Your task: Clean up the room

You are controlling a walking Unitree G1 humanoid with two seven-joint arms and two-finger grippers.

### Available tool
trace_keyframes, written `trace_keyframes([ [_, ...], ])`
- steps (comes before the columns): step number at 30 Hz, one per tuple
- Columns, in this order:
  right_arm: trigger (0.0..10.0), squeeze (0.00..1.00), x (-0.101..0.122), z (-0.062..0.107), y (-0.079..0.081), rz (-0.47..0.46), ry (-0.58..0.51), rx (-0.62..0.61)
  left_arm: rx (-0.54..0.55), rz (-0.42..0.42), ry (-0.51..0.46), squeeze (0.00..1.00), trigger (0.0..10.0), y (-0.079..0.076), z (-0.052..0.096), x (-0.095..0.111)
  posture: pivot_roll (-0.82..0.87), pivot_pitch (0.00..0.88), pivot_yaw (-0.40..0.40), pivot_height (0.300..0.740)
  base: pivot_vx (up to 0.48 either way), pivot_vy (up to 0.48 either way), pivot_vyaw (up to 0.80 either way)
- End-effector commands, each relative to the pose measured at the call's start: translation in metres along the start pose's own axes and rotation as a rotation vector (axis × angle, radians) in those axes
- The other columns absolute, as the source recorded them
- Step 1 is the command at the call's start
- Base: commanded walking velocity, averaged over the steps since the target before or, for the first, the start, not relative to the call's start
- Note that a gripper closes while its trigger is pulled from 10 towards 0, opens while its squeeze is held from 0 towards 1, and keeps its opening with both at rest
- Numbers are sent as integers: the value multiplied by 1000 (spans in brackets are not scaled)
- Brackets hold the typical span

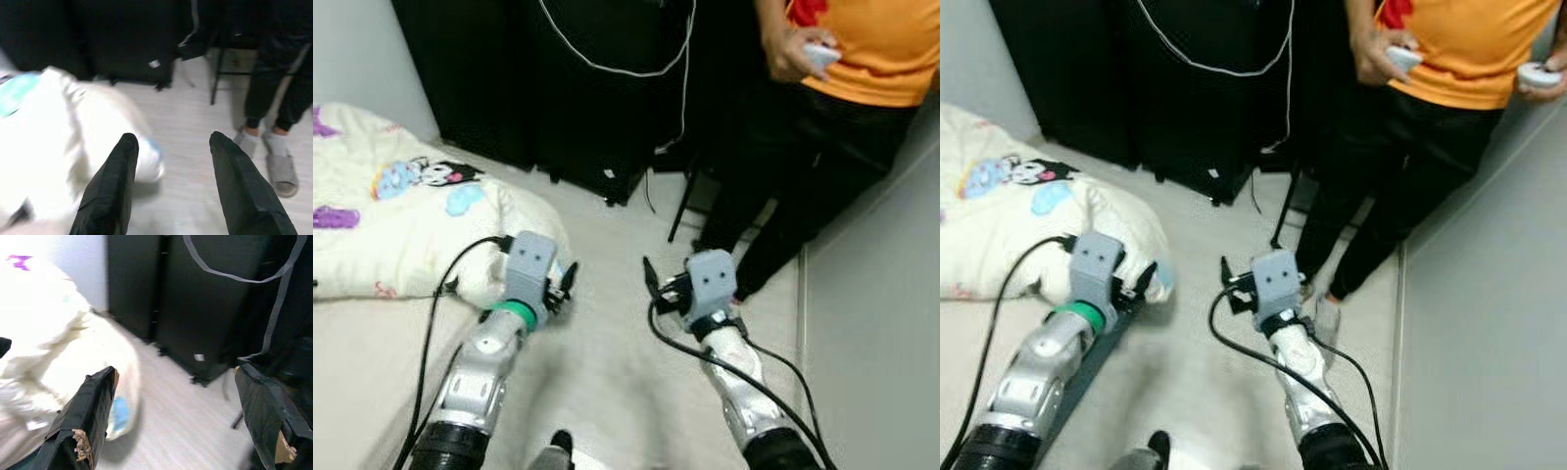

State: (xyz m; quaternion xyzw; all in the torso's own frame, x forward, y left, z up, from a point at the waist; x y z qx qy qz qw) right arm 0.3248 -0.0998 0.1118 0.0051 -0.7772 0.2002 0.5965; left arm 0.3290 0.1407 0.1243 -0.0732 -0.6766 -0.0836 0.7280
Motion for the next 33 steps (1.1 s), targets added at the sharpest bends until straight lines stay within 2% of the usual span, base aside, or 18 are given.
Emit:
trace_keyframes([
  [1,10000,0,-7,5,-1,-10,32,-2,-15,4,29,0,10000,-4,1,-7,31,135,-27,726,0,0,694],
  [33,10000,0,-6,4,0,-34,30,12,-24,-8,34,0,10000,-4,1,-8,34,124,-23,726,0,0,692],
])
Point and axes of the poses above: a point about 5 cm out from each wrist's last joint towards the gripper, its own z axis pointing back from the gripper into the wrist, its own x axis along the axis of the wrist's last joint, y = z × x, the point moved 1 cm from there along -z, pointing out of the wrist towards the gripper, and after that the axes turned 8 degrees about z, right-handed, at the moved point
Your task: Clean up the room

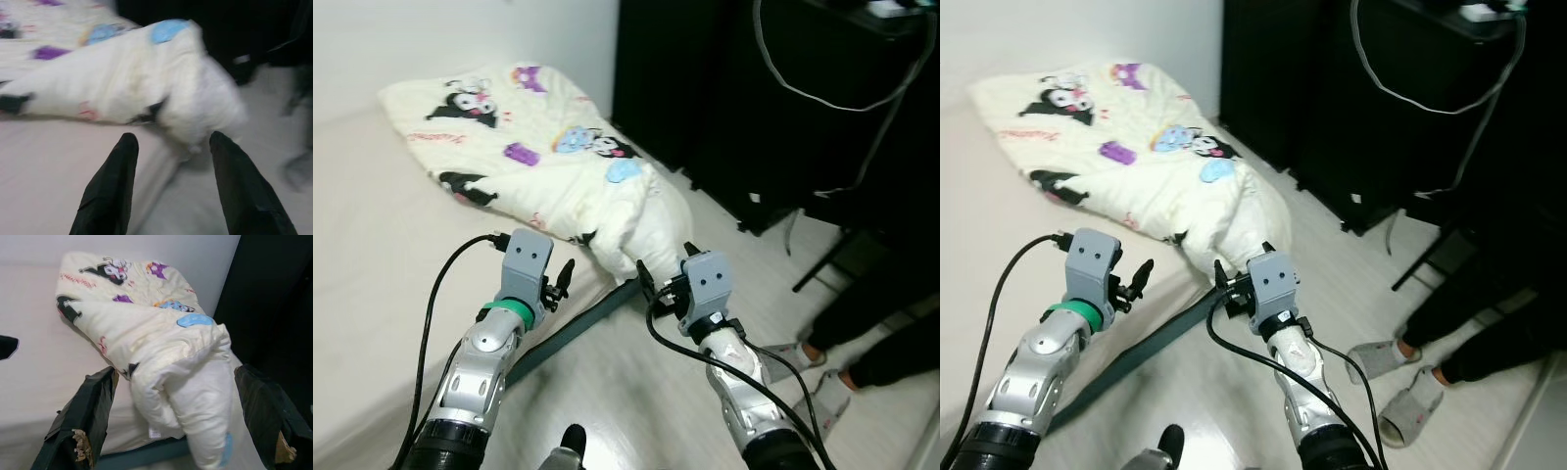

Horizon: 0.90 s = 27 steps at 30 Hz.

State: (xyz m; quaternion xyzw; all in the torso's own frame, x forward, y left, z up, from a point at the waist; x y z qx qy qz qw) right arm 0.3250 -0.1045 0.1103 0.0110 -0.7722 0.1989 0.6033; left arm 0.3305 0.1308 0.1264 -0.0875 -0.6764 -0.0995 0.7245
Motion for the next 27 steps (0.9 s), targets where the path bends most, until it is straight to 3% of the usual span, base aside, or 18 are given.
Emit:
trace_keyframes([
  [1,10000,0,-3,2,4,-20,16,5,19,-3,38,0,10000,6,4,-10,34,124,-23,726,0,0,688],
  [27,10000,0,-4,3,5,-24,20,5,20,-3,43,0,10000,6,5,-11,37,130,-20,726,0,0,691],
])
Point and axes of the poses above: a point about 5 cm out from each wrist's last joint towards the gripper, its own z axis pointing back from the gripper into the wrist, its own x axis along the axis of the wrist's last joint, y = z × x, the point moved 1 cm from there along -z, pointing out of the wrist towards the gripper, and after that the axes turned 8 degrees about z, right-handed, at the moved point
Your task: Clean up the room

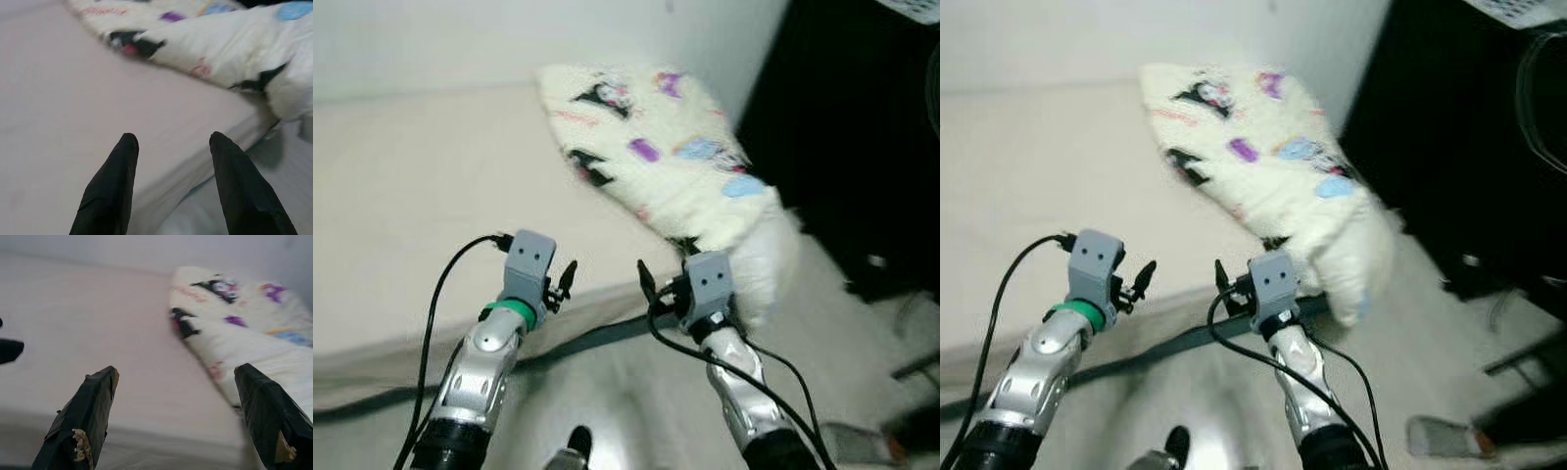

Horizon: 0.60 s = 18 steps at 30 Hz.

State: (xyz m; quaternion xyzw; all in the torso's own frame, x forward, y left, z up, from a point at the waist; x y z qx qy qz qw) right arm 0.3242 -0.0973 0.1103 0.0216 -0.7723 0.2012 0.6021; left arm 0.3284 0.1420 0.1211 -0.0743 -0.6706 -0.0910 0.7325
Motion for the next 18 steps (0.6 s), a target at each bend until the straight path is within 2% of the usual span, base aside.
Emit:
trace_keyframes([
  [1,10000,0,-6,4,-2,-11,26,-12,-11,-1,23,0,10000,-4,1,-5,37,130,-20,726,0,0,688],
  [18,10000,0,-6,5,-3,-17,26,-24,-15,-2,25,0,10000,-5,0,-5,34,136,-18,726,0,0,690],
])
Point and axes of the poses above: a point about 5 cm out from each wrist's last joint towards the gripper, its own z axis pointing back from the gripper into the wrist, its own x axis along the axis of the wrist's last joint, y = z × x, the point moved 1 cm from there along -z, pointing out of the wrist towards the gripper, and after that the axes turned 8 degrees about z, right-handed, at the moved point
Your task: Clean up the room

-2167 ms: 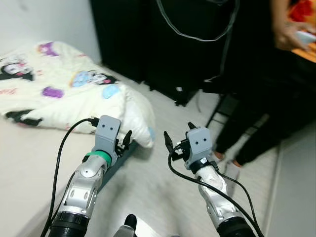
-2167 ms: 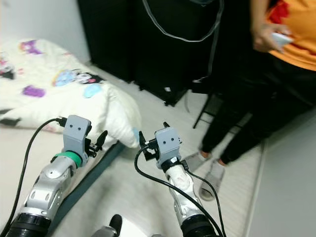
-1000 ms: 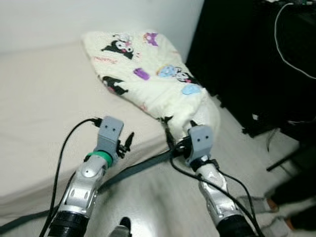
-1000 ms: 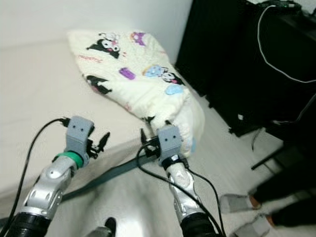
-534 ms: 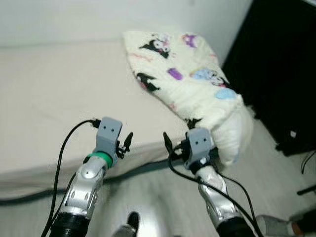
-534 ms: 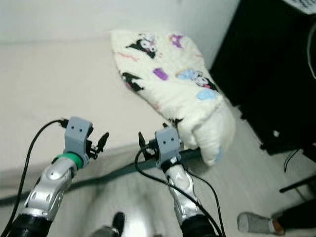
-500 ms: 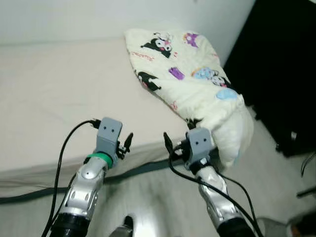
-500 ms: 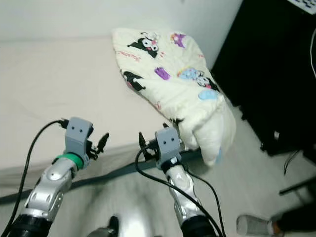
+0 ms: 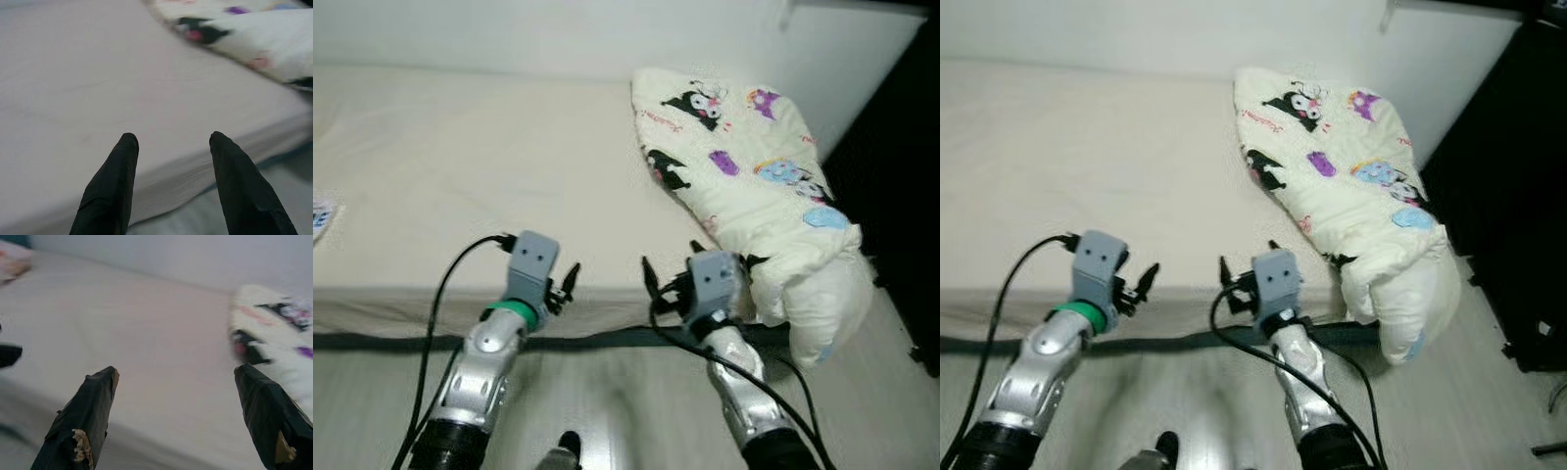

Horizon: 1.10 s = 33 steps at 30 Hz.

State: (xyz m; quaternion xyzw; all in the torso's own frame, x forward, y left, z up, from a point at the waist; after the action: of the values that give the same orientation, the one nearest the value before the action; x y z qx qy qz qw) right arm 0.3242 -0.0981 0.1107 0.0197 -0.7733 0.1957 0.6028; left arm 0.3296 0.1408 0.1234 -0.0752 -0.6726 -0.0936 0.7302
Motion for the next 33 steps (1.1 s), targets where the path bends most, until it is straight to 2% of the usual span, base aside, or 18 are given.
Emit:
trace_keyframes([
  [1,10000,0,-6,5,-3,-24,28,-26,-11,-1,29,0,10000,-4,1,-7,34,136,-18,726,0,0,0],
  [4,10000,0,-6,4,-3,-35,28,-39,-15,-10,15,0,10000,-5,1,-6,34,136,-18,726,0,0,0],
  [9,10000,0,-5,5,-4,-43,25,-41,-37,-25,5,0,10000,-9,0,-4,34,136,-18,726,0,-410,0],
  [20,10000,0,-6,5,-4,-40,27,-40,-34,-26,8,0,10000,-9,0,-5,34,136,-18,726,243,-383,0],
  [33,10000,0,-6,6,-5,-37,32,-44,-36,-28,10,0,10000,-8,-1,-5,24,137,-11,726,241,-238,0],
])
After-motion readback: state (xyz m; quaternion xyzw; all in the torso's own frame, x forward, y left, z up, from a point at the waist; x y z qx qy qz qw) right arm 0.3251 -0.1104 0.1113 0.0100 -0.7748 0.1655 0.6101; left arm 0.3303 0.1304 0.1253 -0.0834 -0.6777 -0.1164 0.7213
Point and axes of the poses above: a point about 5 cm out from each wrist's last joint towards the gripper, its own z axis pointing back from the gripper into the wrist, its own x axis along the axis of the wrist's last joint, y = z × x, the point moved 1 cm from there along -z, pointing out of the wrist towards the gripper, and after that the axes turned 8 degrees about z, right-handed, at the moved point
